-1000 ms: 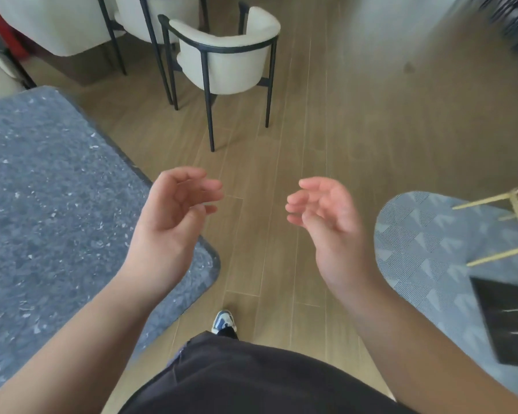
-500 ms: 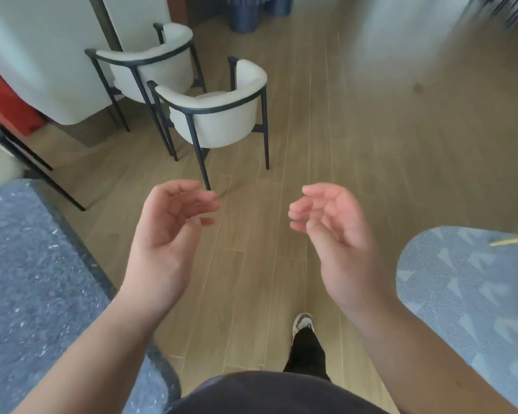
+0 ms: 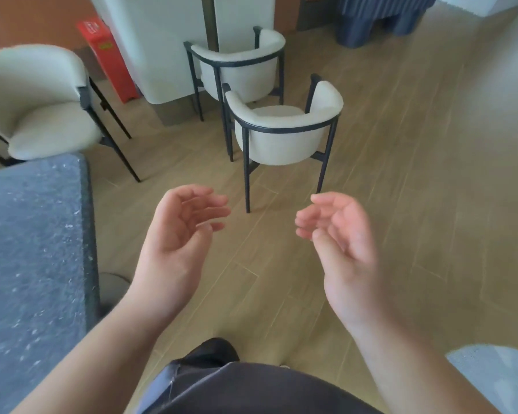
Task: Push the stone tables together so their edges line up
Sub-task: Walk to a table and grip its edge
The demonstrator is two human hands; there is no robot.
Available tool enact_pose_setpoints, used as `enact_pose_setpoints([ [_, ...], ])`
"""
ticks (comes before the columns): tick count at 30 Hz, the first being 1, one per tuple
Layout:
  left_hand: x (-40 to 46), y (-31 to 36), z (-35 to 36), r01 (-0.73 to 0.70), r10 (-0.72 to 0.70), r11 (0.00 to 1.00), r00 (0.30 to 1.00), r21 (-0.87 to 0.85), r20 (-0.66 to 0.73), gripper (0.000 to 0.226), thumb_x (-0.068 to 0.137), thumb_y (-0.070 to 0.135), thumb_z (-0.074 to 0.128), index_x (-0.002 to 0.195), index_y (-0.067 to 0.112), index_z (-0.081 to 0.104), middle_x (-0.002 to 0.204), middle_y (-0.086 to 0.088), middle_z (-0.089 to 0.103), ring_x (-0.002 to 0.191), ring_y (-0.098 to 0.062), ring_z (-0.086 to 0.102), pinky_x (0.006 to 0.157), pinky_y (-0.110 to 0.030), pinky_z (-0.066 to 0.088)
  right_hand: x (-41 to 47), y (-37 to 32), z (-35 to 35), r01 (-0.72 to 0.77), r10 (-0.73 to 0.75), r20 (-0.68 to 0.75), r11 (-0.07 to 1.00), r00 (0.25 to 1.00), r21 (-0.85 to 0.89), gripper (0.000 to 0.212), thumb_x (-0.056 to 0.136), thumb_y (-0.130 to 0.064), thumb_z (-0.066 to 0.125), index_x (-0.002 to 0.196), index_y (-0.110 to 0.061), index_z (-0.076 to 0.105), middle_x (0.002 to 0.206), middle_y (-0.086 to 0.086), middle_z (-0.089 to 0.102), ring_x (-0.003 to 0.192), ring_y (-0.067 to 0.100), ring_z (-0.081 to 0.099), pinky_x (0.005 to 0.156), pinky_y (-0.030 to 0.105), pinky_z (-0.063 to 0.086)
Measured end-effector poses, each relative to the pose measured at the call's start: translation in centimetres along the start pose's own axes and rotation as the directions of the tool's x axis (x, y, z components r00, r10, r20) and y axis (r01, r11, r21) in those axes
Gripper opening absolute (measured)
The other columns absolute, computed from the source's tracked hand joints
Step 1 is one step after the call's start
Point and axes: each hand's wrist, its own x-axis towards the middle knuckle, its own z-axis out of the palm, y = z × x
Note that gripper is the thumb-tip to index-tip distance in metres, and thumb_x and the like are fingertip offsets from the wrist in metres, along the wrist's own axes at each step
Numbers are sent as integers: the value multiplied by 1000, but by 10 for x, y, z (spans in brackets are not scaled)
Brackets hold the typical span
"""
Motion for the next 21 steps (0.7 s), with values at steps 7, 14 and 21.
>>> enact_pose_setpoints([
  [7,67,-15,-32,-33,43,996,991,81,-129,42,90,-5,43,121,21,54,116,-2,70,114,-27,67,94,-39,56,91,13,43,-10,7,118,999,993,31,38,89,5,41,120,-12,55,103,7,65,102,21,64,96,37,54],
  [14,178,-34,-119,-64,82,994,974,86,-213,42,90,-5,45,123,20,55,118,-5,69,114,-29,67,94,-40,57,222,31,137,47,-53,204,998,977,32,38,90,6,42,121,-12,55,103,8,65,104,24,64,94,39,54],
  [21,297,-26,-213,-85,120,986,958,145,-259,41,91,-3,47,124,22,54,117,-4,70,115,-26,67,93,-38,57,337,41,255,62,-82,291,995,953,77,39,89,7,42,121,-11,54,103,7,65,102,22,64,94,39,54],
])
